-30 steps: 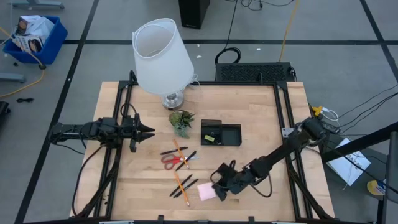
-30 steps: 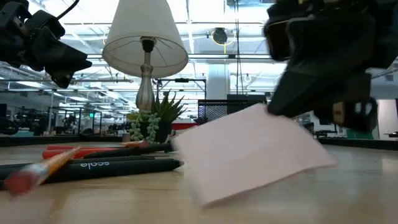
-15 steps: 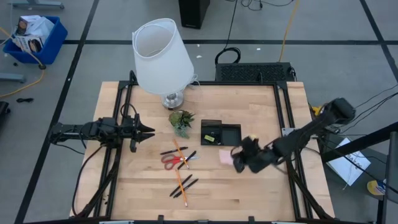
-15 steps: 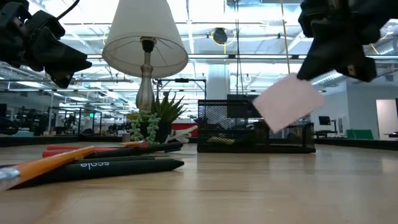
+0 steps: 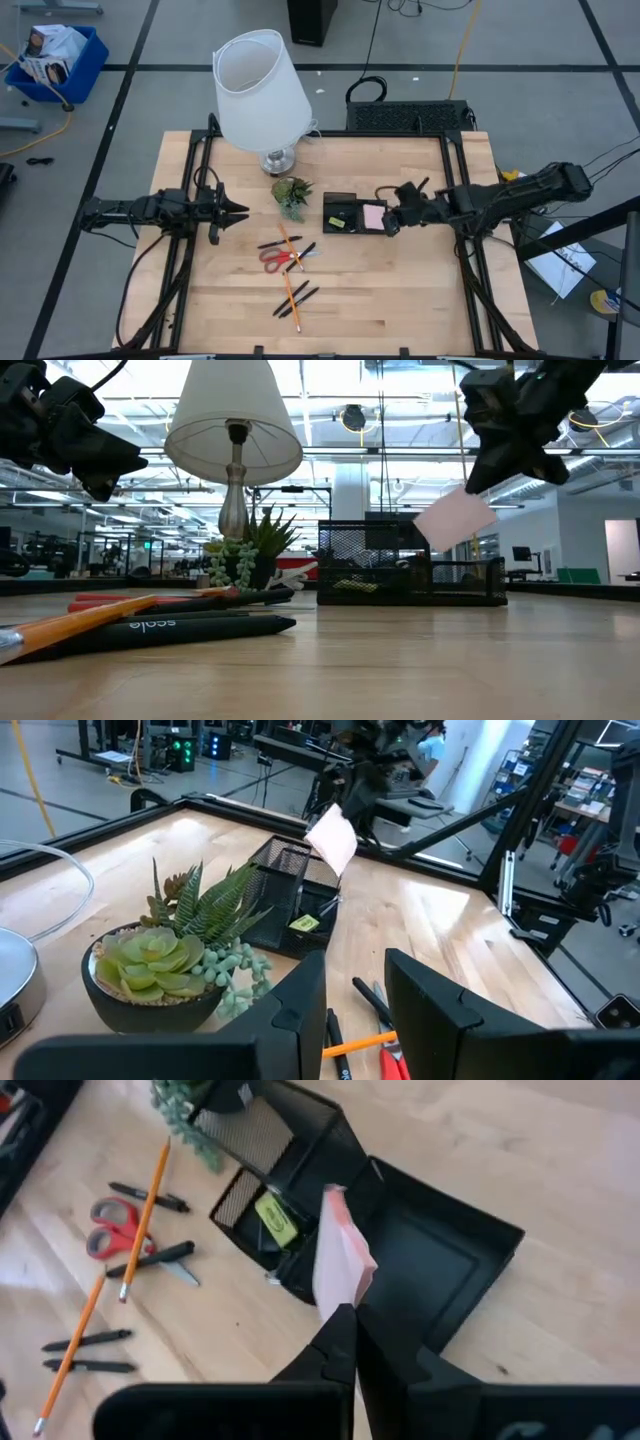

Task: Pick and place office supplies into organizer
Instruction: Put the pink sticky notes into the desk organizer

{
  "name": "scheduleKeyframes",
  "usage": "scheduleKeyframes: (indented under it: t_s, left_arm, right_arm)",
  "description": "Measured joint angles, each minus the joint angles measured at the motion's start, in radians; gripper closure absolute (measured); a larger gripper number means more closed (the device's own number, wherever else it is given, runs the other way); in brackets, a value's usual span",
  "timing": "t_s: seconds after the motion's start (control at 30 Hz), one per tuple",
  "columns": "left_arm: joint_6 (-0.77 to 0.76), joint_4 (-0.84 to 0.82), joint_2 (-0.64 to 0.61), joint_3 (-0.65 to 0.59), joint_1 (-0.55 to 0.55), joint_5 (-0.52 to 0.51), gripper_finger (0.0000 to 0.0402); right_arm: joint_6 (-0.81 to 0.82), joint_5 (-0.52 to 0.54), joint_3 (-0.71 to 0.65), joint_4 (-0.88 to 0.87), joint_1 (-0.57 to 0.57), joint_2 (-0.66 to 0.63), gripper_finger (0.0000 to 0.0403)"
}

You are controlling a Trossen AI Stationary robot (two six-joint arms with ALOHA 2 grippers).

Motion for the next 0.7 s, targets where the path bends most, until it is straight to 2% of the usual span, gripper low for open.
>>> scheduleKeyframes:
  t_s: [0.17, 0.4, 0.7]
  left_arm:
    - [0.0, 0.0, 0.0, 0.0, 0.0, 0.0, 0.0293]
    - [0.0, 0.0, 0.0, 0.0, 0.0, 0.0, 0.0293]
    - [0.0, 0.0, 0.0, 0.0, 0.0, 0.0, 0.0293]
  right_arm:
    - [-0.084, -0.063, 0.0, 0.05, -0.089, 0.009, 0.0403]
    - [-0.121, -0.128, 0.0, 0.062, -0.165, 0.061, 0.0403]
    - [-0.169, -0.159, 0.0, 0.113, -0.19, 0.176, 0.04]
